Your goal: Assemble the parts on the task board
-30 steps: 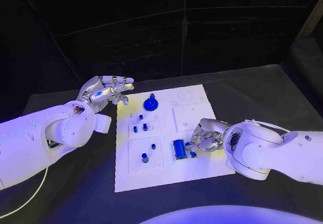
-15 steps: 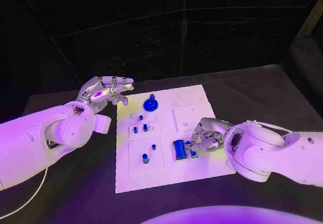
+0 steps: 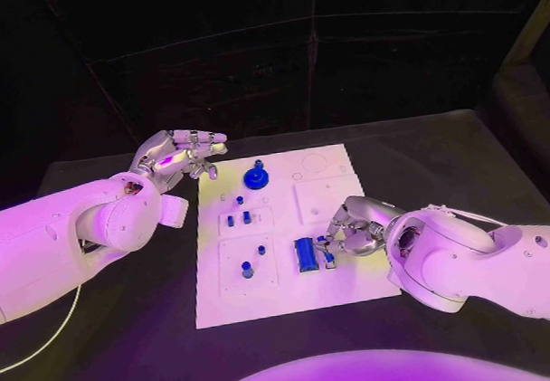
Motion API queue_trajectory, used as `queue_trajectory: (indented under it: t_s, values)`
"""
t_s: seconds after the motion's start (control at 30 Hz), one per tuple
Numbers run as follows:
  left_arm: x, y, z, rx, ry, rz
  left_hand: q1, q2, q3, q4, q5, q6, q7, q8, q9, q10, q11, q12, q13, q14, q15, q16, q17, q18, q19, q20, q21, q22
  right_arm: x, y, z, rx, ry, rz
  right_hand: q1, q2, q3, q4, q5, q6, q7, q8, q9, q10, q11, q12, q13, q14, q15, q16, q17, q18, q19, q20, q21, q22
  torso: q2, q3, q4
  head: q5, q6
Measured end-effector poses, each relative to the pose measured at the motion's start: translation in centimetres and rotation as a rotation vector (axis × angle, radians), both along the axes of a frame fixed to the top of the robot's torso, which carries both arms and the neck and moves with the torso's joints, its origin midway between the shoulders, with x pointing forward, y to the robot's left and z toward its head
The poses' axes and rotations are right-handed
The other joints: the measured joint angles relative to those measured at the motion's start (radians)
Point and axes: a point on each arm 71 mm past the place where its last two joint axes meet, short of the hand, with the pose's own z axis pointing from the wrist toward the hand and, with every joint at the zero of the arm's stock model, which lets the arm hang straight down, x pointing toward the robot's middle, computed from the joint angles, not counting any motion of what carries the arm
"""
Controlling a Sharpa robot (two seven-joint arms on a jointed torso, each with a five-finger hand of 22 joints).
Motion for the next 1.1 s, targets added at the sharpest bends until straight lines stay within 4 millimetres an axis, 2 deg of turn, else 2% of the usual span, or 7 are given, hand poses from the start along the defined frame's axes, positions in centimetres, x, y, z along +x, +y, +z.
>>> queue_trajectory:
  t_s: [0.4,1.03,1.1]
  values:
    - [0.0,0.0,0.0,0.0,0.004,-0.004,0.0,0.0,0.0,0.0,0.0,-0.004,-0.004,0.0,0.0,0.0,0.0,0.0,0.0,0.0,0.0,0.0,-0.003,0.0,0.0,0.0,-0.004,-0.001,0.3,-1.0,-0.7,-0.067,0.044,0.001,0.002,0.002,-0.001,0.001,0.0,0.0,0.0,0.0,0.002,0.0,0.0,0.005,0.002,0.0,0.0,0.0,0.001,0.0,0.0,0.0,0.0,0.001,-0.001,-0.0007,0.0012,-0.002,0.0]
    - [0.0,0.0,-0.1,0.0,0.008,-0.007,0.0,0.0,0.0,0.0,0.0,-0.004,-0.004,0.0,-0.001,0.0,0.0,0.0,0.001,0.0,0.0,0.0,-0.003,0.0,0.0,0.0,-0.004,-0.001,0.6,-0.3,-1.0,-0.095,0.067,0.023,0.003,0.003,0.004,0.002,-0.001,-0.002,0.002,0.003,0.003,0.0,0.0,0.006,0.004,0.0,0.0,0.0,0.001,0.0,0.004,-0.004,0.0,0.002,0.001,0.0002,0.0004,0.005,-0.004]
    - [0.0,0.0,-0.1,0.0,0.009,-0.008,0.0,0.0,0.0,0.0,0.0,-0.004,-0.004,0.0,-0.001,0.0,0.0,0.0,0.001,-0.002,0.002,0.0,-0.003,0.0,0.0,0.0,-0.004,-0.001,0.6,-0.3,-1.0,-0.096,0.067,0.023,-0.004,0.011,0.004,0.003,-0.002,-0.002,0.002,0.003,0.006,0.0,0.0,0.006,0.004,0.0,0.0,0.0,0.0,0.0,0.004,-0.004,0.0,0.002,0.001,0.0002,0.0,0.005,-0.004]
